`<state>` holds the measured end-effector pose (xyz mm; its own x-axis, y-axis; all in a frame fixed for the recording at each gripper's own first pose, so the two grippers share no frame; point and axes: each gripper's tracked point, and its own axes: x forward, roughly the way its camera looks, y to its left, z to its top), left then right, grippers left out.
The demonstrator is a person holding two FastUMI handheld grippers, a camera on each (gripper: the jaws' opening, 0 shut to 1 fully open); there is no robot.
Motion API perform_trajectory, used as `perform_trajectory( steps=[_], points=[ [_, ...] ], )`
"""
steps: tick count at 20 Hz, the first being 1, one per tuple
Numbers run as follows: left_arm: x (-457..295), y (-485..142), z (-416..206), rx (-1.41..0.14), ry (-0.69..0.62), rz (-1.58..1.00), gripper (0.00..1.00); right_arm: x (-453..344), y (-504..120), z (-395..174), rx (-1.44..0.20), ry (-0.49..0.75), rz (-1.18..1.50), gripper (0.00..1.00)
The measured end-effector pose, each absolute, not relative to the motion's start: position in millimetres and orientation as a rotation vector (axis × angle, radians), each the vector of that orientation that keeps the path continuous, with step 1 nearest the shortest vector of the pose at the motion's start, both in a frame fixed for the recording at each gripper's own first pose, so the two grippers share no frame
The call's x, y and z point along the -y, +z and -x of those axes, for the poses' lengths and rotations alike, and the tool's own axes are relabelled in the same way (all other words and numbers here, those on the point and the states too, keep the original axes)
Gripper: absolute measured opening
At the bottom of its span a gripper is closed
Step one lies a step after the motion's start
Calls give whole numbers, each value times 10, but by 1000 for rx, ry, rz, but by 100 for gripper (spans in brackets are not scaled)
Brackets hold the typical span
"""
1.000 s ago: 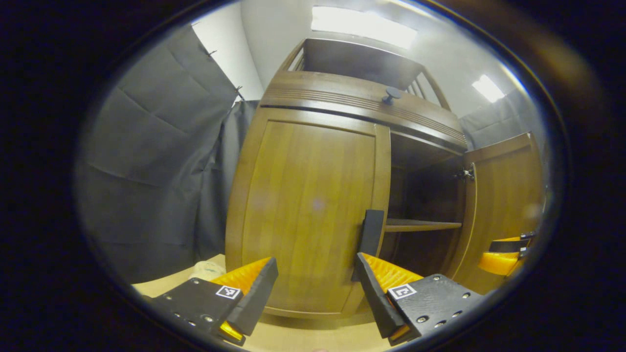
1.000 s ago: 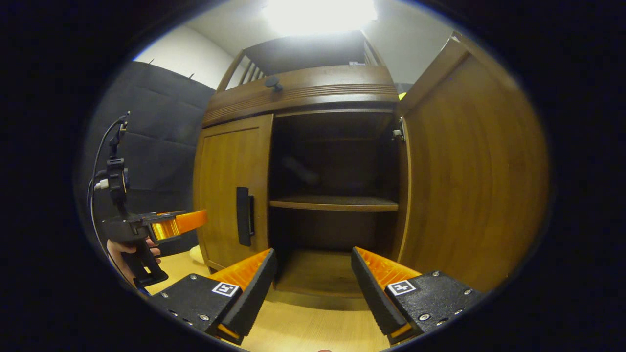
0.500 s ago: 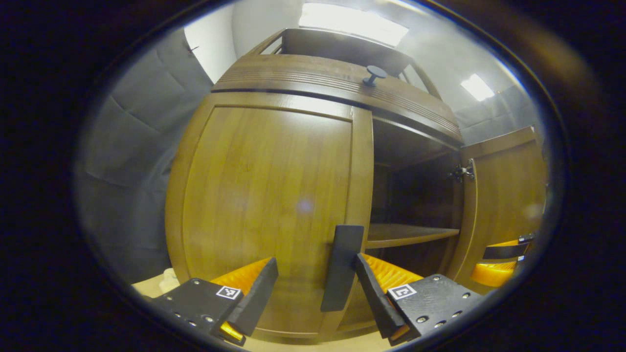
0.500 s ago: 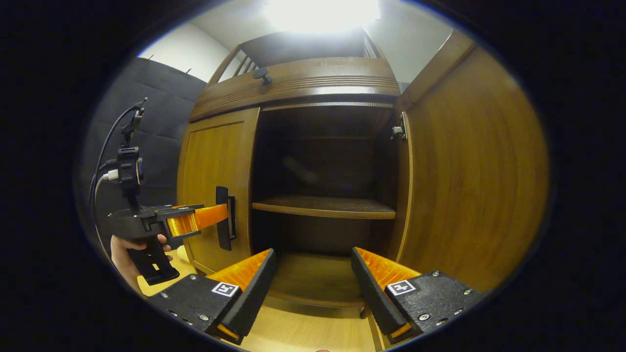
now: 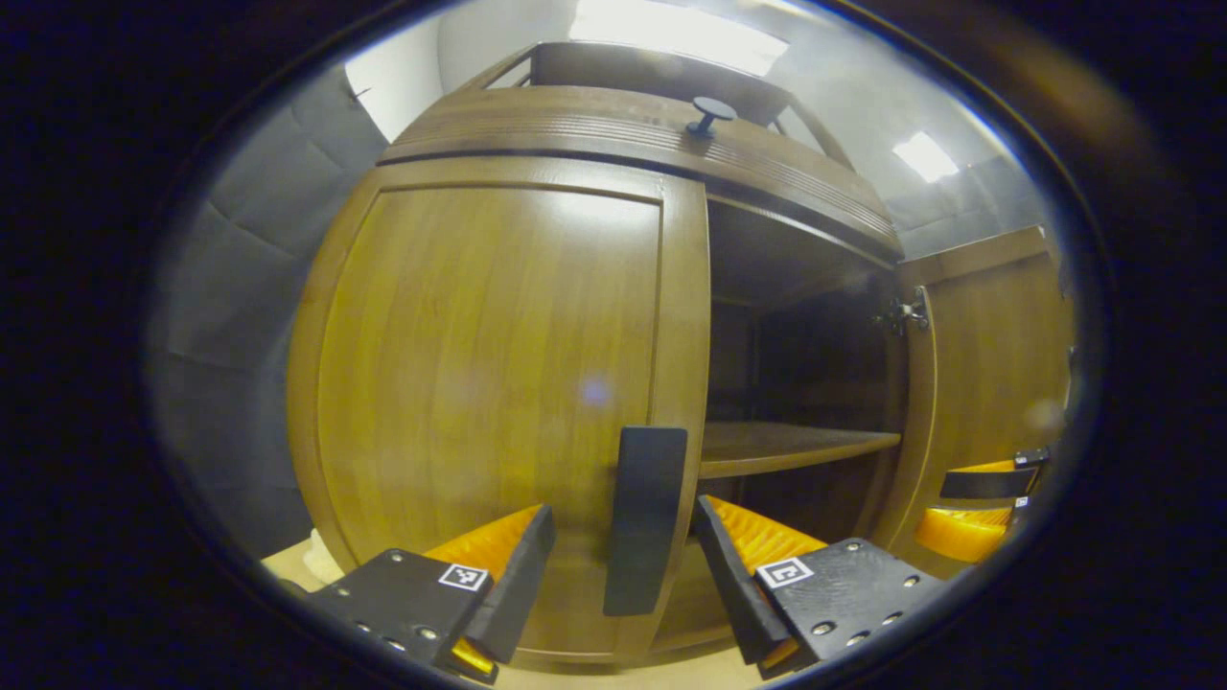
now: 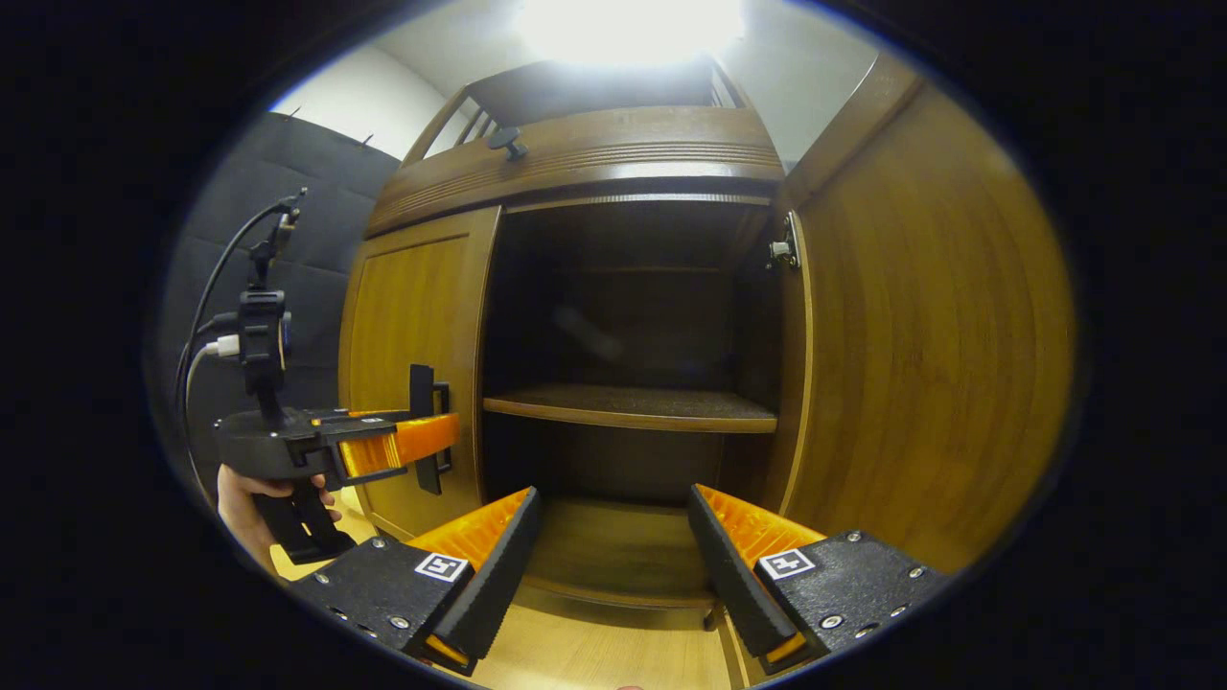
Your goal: Open the right door of the double-door shoe cabinet with the right hand, and open the left door with the left hand.
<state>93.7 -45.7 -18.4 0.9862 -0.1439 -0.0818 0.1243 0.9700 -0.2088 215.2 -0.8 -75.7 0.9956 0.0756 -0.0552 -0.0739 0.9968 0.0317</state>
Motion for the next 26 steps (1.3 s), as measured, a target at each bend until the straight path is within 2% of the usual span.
perform_trajectory(
  steps=[2, 3, 5, 7, 8, 9, 10, 11, 13, 15, 16, 17, 20, 21, 26],
  points=[
    [468, -208, -951, -106, -148, 219, 81, 15, -764, -2151, -59, 69, -24, 94],
    [472, -212, -961, -103, -147, 225, 82, 28, -773, -2159, -60, 66, -20, 94],
    [487, -206, -983, -109, -136, 252, 46, 40, -779, -2155, -66, 61, -13, 94],
    [494, -262, -965, -129, -135, 234, 45, 46, -780, -2155, -70, 60, -7, 94],
    [490, -248, -996, -116, -136, 210, 37, 50, -780, -2156, -71, 59, -7, 94],
    [471, -259, -981, -111, -137, 192, 36, 39, -787, -2150, -75, 62, -10, 94],
    [481, -279, -992, -116, -142, 192, 24, 28, -790, -2139, -79, 69, -14, 94],
    [486, -280, -991, -123, -154, 197, 25, 29, -789, -2138, -79, 73, -15, 94],
    [531, -299, -956, -133, -173, 200, 14, 21, -770, -2139, -73, 78, -18, 94],
    [532, -302, -957, -134, -185, 201, 20, -9, -744, -2126, -68, 88, -32, 94],
    [533, -290, -949, -134, -191, 204, 27, -1, -729, -2127, -64, 85, -37, 94],
    [539, -288, -940, -133, -199, 206, 20, -2, -727, -2126, -61, 78, -40, 94],
    [521, -238, -921, -127, -234, 204, 18, 4, -681, -2105, -52, 65, -43, 94],
    [531, -237, -925, -126, -247, 208, 22, 16, -665, -2106, -48, 58, -42, 94],
    [497, -162, -905, -112, -277, 211, 20, 46, -541, -1969, -12, 42, -62, 94]
  ],
)
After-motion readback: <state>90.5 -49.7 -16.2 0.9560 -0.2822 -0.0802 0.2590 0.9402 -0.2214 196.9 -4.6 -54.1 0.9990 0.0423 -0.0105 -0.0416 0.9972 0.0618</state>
